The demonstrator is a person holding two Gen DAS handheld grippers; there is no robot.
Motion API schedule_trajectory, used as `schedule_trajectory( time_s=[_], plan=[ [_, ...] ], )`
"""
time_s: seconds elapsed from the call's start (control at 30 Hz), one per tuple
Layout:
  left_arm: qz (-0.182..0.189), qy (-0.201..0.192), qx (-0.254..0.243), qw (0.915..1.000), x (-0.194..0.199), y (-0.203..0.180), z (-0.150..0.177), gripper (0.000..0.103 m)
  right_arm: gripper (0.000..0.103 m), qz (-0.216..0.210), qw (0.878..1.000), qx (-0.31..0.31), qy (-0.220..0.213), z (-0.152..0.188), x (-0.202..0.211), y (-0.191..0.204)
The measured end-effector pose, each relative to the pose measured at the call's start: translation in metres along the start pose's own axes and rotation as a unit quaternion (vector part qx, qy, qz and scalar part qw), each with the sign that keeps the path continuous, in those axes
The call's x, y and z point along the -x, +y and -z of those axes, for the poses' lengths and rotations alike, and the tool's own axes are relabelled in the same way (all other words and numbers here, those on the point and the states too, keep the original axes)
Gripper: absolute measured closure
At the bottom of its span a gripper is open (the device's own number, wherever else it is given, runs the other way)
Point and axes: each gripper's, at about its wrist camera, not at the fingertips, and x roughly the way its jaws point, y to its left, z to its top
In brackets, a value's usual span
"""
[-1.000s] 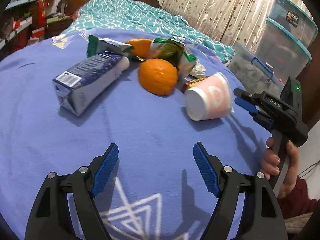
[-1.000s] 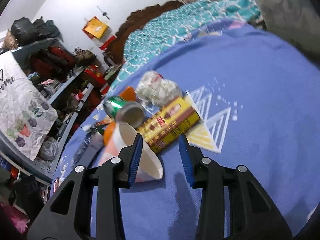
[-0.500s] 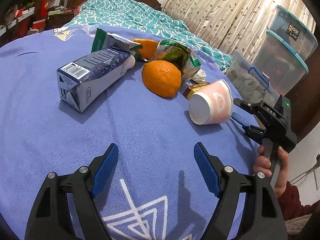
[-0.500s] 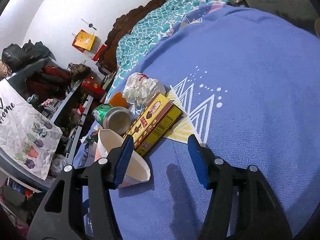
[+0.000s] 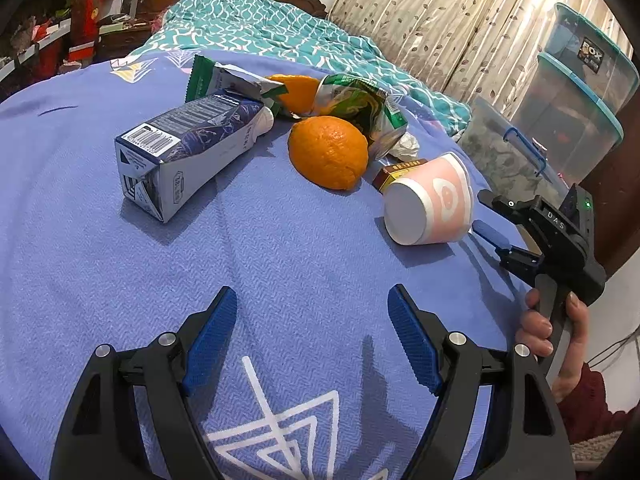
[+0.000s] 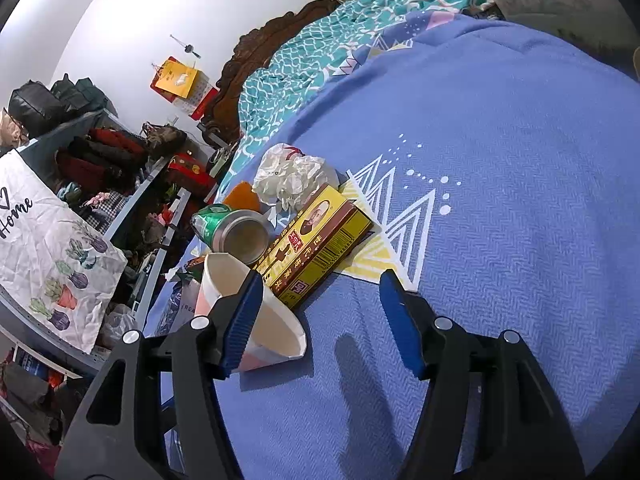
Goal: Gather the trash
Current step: 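Close the left tool on the pink-and-white paper cup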
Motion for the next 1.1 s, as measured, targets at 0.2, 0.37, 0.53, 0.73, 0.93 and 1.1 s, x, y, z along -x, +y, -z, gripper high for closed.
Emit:
schedule_trajectory(
  time_s=[0.2,0.37,0.53,0.73,0.93,1.1],
  plan=[
    [0.001,0.0,0.0,1.0,0.0,0.0,0.0,0.028,0.039,0.0,1.0,0.0,0.0,0.0,0.0,0.0],
    [0.0,0.0,0.0,1.0,0.0,0.0,0.0,0.028,0.038,0.0,1.0,0.0,0.0,0.0,0.0,0.0],
    [0.001,0.0,0.001,1.0,0.0,0.0,0.0,0.027,0.038,0.001,1.0,0.0,0.0,0.0,0.0,0.0],
    [0.007,0.002,0.004,1.0,0.001,0.0,0.001,0.027,0.038,-0.001,1.0,-0.001,-0.001,0.0,0.001,0.0],
    [0.015,-0.019,-0.046,0.9986,0.016,-0.02,-0.018,0.026,0.038,-0.01,1.0,-0.004,-0.007,-0.002,0.002,-0.004],
    [0.052,-0.026,-0.118,0.9912,0.011,-0.069,-0.059,0.018,0.038,-0.022,1.0,0.0,-0.019,-0.002,0.007,-0.003]
  ],
)
